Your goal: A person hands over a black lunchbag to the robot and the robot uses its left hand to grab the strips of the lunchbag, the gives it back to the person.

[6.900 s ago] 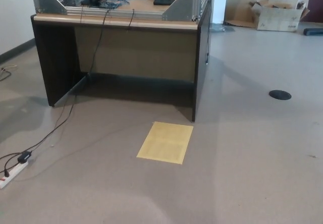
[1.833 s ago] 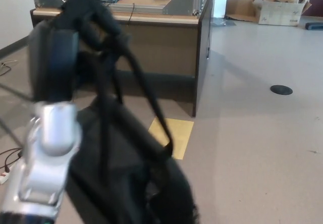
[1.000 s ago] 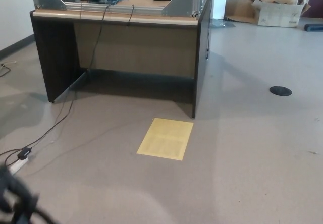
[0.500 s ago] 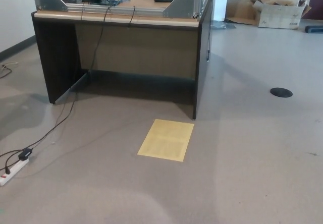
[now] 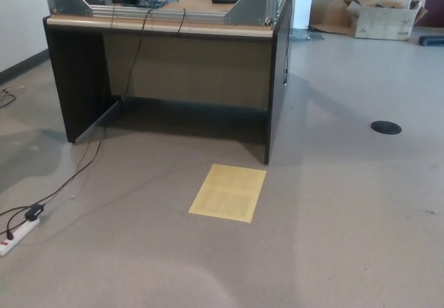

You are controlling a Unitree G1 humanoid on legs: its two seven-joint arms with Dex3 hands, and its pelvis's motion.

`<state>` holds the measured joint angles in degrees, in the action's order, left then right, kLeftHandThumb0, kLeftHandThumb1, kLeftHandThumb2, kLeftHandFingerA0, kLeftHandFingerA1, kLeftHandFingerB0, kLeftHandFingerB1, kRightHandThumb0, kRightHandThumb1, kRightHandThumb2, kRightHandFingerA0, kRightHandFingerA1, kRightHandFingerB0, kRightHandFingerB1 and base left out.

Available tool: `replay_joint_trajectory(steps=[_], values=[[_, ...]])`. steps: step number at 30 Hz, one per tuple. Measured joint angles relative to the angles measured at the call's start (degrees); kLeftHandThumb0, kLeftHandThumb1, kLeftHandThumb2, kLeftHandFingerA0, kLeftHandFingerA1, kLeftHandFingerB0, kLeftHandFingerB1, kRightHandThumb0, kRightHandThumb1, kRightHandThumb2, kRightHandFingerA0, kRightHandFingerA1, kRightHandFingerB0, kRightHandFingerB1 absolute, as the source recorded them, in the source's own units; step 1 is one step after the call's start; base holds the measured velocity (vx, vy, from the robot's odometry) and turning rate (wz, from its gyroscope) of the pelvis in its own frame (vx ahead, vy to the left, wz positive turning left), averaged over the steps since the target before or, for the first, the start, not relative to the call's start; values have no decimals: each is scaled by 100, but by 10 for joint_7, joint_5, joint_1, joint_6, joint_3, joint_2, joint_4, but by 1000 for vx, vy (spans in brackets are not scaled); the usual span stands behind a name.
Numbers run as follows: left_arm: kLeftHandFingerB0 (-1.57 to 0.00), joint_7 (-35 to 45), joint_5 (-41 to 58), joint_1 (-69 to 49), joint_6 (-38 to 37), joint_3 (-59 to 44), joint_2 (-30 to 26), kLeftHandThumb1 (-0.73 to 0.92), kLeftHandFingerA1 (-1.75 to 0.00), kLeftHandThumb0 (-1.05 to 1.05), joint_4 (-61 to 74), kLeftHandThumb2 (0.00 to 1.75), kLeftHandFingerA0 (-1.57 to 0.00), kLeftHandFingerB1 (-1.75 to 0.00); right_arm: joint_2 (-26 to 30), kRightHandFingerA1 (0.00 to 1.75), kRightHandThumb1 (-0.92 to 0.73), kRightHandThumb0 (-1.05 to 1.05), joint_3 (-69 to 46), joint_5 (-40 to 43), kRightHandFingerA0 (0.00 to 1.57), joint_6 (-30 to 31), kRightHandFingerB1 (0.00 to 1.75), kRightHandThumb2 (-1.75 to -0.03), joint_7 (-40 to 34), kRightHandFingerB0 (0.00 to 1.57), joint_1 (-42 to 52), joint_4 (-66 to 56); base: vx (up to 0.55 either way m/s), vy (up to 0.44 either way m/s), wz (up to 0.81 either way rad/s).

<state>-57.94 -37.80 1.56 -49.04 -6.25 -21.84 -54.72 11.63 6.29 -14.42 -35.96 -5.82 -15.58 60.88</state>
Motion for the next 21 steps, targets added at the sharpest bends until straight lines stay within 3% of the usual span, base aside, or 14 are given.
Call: replay_joint_trajectory(steps=[1,2,3,6,7,8,14,15,16,17,18,21], values=[[-67,-9,-2,5,-4,4,-4,62,-175,-13,2,56,-83,-172,0,57,-69,-69,0,0,46,0,58,-105,-1,51,0,0,0,0,0],[-67,-17,-4,11,-9,6,-9,62,-175,-13,8,56,-83,-172,1,57,-69,-69,0,0,46,0,58,-105,-1,51,0,0,0,0,0],[-67,-24,-6,18,-14,7,-14,62,-175,-12,16,56,-84,-172,1,44,-80,-66,0,-1,53,0,45,-65,-2,57,0,1,0,0,0],[-68,-37,-11,37,-23,7,-27,62,-175,-12,52,57,-84,-170,3,44,-80,-66,0,-1,53,0,45,-65,-3,58,0,1,0,0,3],[-68,-42,-14,55,-28,6,-35,62,-175,-12,81,56,-84,-169,4,59,-67,-67,0,-2,48,-1,58,-105,-4,51,1,1,0,0,0],[-68,-44,-16,80,-29,5,-43,62,-175,-12,120,56,-84,-169,5,59,-67,-67,0,-3,48,-1,58,-105,-6,51,1,1,0,0,0],[-66,-32,-31,187,-16,13,-55,61,-175,-19,248,57,-82,-170,6,59,-66,-65,0,-5,48,-2,58,-104,-12,50,3,2,0,0,0],[-63,-24,-37,219,-6,17,-56,60,-175,-16,275,56,-80,-168,6,44,-80,-65,0,-7,53,-2,45,-65,-14,57,4,2,0,0,0],[-63,-20,-41,238,-2,21,-58,60,-175,-16,288,56,-80,-168,7,44,-80,-65,0,-8,53,-3,45,-65,-15,57,4,2,0,0,0],[-59,-16,-46,260,3,27,-60,60,-175,-17,296,56,-78,-168,8,59,-66,-65,0,-9,49,-3,57,-104,-16,48,5,2,0,0,0],[-64,-11,-53,287,8,36,-63,60,-174,-21,300,55,-81,-162,9,44,-79,-64,0,-9,54,-3,45,-64,-17,56,6,2,0,0,0],[-68,-2,-75,351,22,65,-66,58,-168,-26,301,58,-85,-159,11,44,-78,-63,0,-10,55,-4,44,-64,-20,57,6,2,0,0,0]])
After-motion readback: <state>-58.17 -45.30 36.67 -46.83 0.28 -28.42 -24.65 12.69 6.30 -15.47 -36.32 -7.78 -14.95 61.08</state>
